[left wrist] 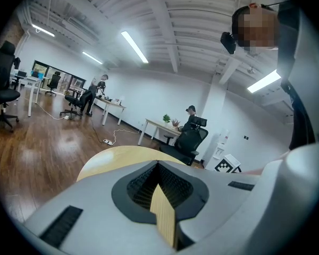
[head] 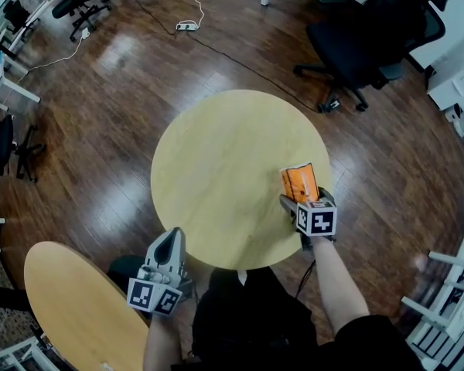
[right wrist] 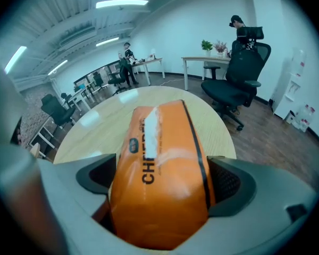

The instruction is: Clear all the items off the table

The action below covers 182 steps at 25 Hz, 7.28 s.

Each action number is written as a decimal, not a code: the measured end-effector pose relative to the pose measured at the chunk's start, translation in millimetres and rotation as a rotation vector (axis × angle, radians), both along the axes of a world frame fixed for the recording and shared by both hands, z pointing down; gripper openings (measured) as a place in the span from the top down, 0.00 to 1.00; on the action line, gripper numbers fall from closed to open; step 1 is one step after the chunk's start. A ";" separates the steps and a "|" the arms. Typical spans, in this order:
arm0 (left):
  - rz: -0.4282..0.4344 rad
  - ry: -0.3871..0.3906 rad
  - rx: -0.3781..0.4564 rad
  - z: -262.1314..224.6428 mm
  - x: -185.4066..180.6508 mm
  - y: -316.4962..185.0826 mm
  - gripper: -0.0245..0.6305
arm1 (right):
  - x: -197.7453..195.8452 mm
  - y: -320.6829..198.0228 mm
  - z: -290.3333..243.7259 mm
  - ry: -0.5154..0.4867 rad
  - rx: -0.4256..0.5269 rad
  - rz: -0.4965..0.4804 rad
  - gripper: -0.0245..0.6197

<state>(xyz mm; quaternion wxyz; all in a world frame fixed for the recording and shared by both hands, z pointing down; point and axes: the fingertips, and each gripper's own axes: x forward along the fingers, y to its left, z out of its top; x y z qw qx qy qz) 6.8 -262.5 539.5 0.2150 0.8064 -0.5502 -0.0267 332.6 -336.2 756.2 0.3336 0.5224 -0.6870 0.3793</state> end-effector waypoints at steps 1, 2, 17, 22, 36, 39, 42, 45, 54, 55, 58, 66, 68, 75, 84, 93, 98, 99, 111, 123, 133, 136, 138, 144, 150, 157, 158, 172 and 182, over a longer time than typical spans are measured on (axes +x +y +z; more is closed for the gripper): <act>-0.001 -0.003 0.006 -2.5 0.4 0.8 0.97 | 0.4 -0.1 -5.2 -0.015 0.014 0.012 0.12; -0.001 -0.009 0.012 -5.2 0.5 2.1 0.97 | 1.4 0.5 -11.3 -0.032 0.029 0.026 0.12; -0.204 -0.080 0.297 -85.5 -29.9 43.0 0.97 | 12.5 -13.8 -224.1 -0.247 0.633 0.043 0.30; -0.269 -0.076 0.359 -115.3 -68.1 68.2 0.97 | -11.1 -18.5 -277.3 -0.247 0.792 0.024 0.71; -0.721 -0.176 0.414 -151.1 -225.6 266.9 0.97 | -263.7 51.1 -353.4 -0.491 0.973 -0.410 0.96; -0.859 -0.208 0.414 -154.1 -255.8 325.2 0.97 | -324.8 78.7 -366.0 -0.578 0.985 -0.506 0.96; -0.965 -0.239 0.407 -159.6 -272.5 379.1 0.97 | -390.3 118.0 -370.6 -0.644 0.953 -0.648 0.96; -1.066 -0.262 0.413 -164.2 -281.0 427.8 0.97 | -446.4 160.7 -375.1 -0.722 0.916 -0.787 0.96; -1.354 -0.336 0.372 -162.2 -295.5 573.4 0.97 | -564.9 287.3 -377.6 -0.905 0.800 -1.093 0.96; -1.384 -0.339 0.364 -161.2 -296.2 587.1 0.97 | -575.4 301.0 -377.3 -0.920 0.788 -1.121 0.96; -1.466 -0.346 0.358 -160.1 -289.5 617.5 0.97 | -597.2 337.6 -379.1 -0.962 0.761 -1.215 0.96; -1.629 -0.364 0.364 -151.8 -261.1 644.4 0.97 | -626.8 370.3 -376.8 -1.002 0.730 -1.378 0.96; -1.664 -0.350 0.364 -148.9 -255.3 649.5 0.97 | -628.9 372.9 -376.5 -1.005 0.728 -1.403 0.96; -1.740 -0.341 0.402 -148.2 -233.8 662.8 0.97 | -630.3 374.2 -365.4 -0.996 0.716 -1.452 0.96; -1.813 -0.359 0.352 -143.9 -203.7 650.7 0.97 | -619.5 362.0 -351.0 -1.002 0.649 -1.505 0.96; -1.868 -0.360 0.280 -125.9 -198.2 656.0 0.97 | -632.6 364.8 -326.4 -0.962 0.558 -1.550 0.96; -1.917 -0.360 0.245 -109.1 -223.6 693.4 0.97 | -662.8 405.6 -318.4 -0.937 0.591 -1.630 0.96; -1.927 -0.366 0.224 -105.0 -231.5 704.7 0.97 | -670.7 415.6 -319.0 -0.938 0.602 -1.635 0.96; -1.875 -0.409 0.133 -87.7 -333.1 796.7 0.97 | -756.7 515.0 -329.4 -0.941 0.626 -1.613 0.96; -1.858 -0.369 -0.056 -31.8 -388.6 813.3 0.72 | -785.8 568.2 -262.8 -0.821 0.470 -1.665 0.96; -1.983 -0.280 -0.252 27.0 -430.2 810.4 0.63 | -829.1 579.5 -226.4 -0.729 0.334 -1.814 0.96; -2.001 -0.298 -0.320 51.8 -452.1 820.4 0.63 | -835.4 591.6 -208.8 -0.701 0.301 -1.850 0.95; -2.005 -0.311 -0.355 63.3 -463.1 826.1 0.63 | -838.7 597.4 -199.1 -0.685 0.284 -1.866 0.95; -2.036 -0.285 -0.394 88.4 -469.9 835.3 0.67 | -840.7 602.2 -179.8 -0.648 0.239 -1.893 0.95; -2.076 -0.299 -0.343 88.5 -484.0 844.5 0.77 | -836.7 606.5 -161.6 -0.602 0.194 -1.904 0.95; -2.165 -0.294 -0.308 90.7 -494.7 851.7 0.89 | -830.7 598.6 -153.5 -0.561 0.181 -1.911 0.95; -2.175 -0.286 -0.296 90.5 -495.5 853.4 0.93 | -832.0 597.9 -153.1 -0.560 0.183 -1.907 0.95; -2.129 -0.198 -0.074 66.5 -478.3 863.1 0.94 | -828.9 606.3 -162.7 -0.583 0.222 -1.911 0.95; -2.012 -0.235 0.028 19.5 -457.0 860.2 0.94 | -804.2 605.0 -200.9 -0.652 0.350 -1.805 0.95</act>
